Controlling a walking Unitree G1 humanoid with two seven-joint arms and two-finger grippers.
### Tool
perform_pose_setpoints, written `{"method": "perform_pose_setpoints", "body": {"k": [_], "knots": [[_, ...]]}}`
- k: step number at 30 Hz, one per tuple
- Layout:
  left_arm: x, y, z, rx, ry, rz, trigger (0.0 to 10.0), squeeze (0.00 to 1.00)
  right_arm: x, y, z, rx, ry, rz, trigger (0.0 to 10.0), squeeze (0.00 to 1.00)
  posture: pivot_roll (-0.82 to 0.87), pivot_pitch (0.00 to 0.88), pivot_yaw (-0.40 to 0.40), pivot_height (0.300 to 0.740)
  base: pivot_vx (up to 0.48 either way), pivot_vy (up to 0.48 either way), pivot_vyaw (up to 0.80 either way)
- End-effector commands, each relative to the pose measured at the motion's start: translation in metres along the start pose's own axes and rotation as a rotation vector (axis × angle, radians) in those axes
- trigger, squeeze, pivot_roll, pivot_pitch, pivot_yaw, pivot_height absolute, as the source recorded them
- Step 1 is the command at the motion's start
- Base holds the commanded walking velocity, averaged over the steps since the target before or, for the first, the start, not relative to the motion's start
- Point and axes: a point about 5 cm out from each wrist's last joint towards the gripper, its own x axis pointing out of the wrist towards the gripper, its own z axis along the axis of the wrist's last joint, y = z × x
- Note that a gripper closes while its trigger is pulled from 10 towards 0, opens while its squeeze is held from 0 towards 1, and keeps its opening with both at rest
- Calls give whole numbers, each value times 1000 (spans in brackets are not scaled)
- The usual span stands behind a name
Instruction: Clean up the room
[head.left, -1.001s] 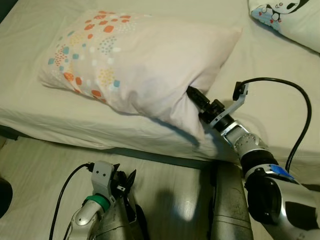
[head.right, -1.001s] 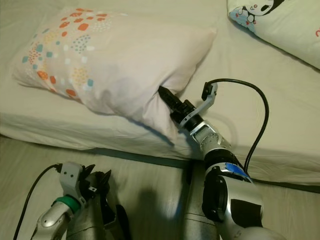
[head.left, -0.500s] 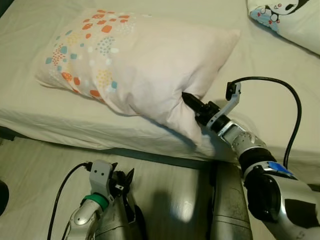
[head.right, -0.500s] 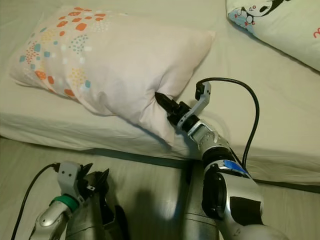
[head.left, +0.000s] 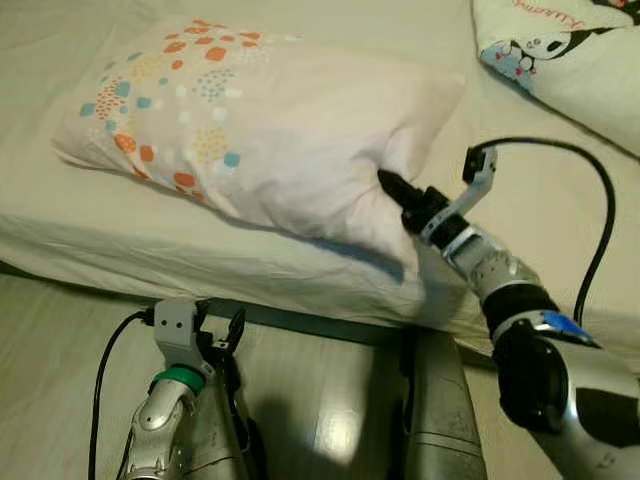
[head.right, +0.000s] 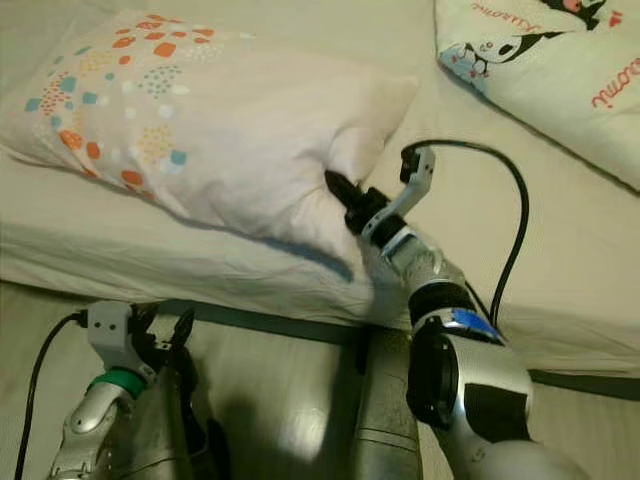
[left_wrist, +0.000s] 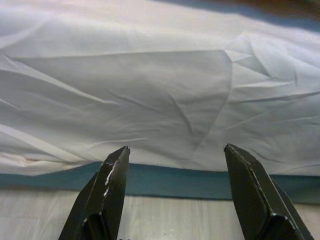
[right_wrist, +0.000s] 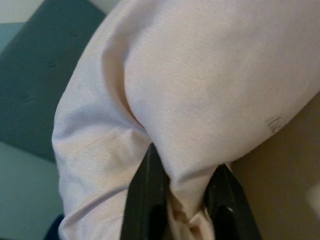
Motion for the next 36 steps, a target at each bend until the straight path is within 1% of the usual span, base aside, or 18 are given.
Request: {"method": "perform_pose_setpoints", "body": {"k": [1, 4, 6, 9, 10, 18, 19, 20, 21, 22, 24, 25, 26, 28, 30, 33, 34, 36], "knots": [[-6, 4, -12, -32, 49, 28, 10000, 0, 1, -1, 9, -57, -17, -43, 0, 0, -4, 114, 78, 421, 0, 0, 0], [-5, 4, -12, -33, 54, 34, 10000, 0, 3, 0, 15, -79, -38, -57, 0, 0, -6, 107, 79, 421, 0, 0, 0], [1, 9, -10, -34, 64, 44, 10000, 0, 5, 4, 20, -185, -50, -73, 0, 0, -30, 80, 97, 421, 0, 0, 0], [4, 12, -8, -30, 70, 50, 10000, 0, 5, 5, 16, -191, -53, -65, 0, 0, -34, 72, 98, 421, 0, 0, 0], [6, 15, -7, -26, 76, 59, 10000, 0, 3, 5, 2, -190, -21, -56, 0, 0, -45, 64, 99, 421, 0, 0, 0], [6, 15, -7, -26, 76, 59, 10000, 0, 3, 5, 2, -190, -21, -56, 0, 0, -45, 64, 99, 421, 0, 0, 0], [8, 18, -7, -20, 84, 75, 10000, 0, -1, 4, -15, -170, 12, -45, 0, 0, -52, 61, 94, 421, 0, 0, 0], [-1, 26, -22, -23, 164, 136, 10000, 0, -18, -7, -63, -104, 131, -95, 0, 0, -68, 53, 83, 426, 0, 0, 0], [-1, 26, -22, -23, 164, 136, 10000, 0, -18, -7, -63, -104, 131, -95, 0, 0, -68, 53, 83, 426, 0, 0, 0], [-13, 34, -39, -37, 251, 198, 10000, 0, -34, -14, -97, -56, 222, -145, 0, 0, -65, 48, 75, 431, 0, 0, 0], [-31, 41, -59, -55, 354, 269, 10000, 0, -51, -20, -128, -13, 309, -205, 0, 0, -62, 43, 67, 441, 0, 0, 0], [-31, 41, -59, -55, 354, 269, 10000, 0, -51, -20, -128, -13, 309, -205, 0, 0, -62, 43, 67, 441, 0, 0, 0], [-40, 44, -67, -68, 396, 306, 10000, 0, -54, -23, -130, -21, 328, -222, 0, 0, -58, 36, 43, 446, 0, 0, 0], [-40, 44, -67, -68, 396, 306, 10000, 0, -54, -23, -130, -21, 328, -222, 0, 0, -58, 36, 43, 446, 0, 0, 0], [-62, 53, -82, -120, 461, 396, 10000, 0, -59, -28, -132, -52, 366, -250, 0, 0, -48, 23, 17, 456, 0, 0, 0], [-70, 55, -88, -143, 485, 430, 10000, 0, -60, -30, -130, -67, 373, -261, 0, 0, -47, 15, 11, 461, 0, 0, 0], [-84, 53, -99, -173, 545, 456, 10000, 0, -58, -36, -115, -87, 333, -286, 0, 0, -63, 0, 18, 471, 0, 0, 0], [-87, 51, -102, -178, 567, 455, 10000, 0, -57, -37, -109, -89, 313, -295, 0, 0, -65, 0, 20, 476, 0, 0, 0]]}}
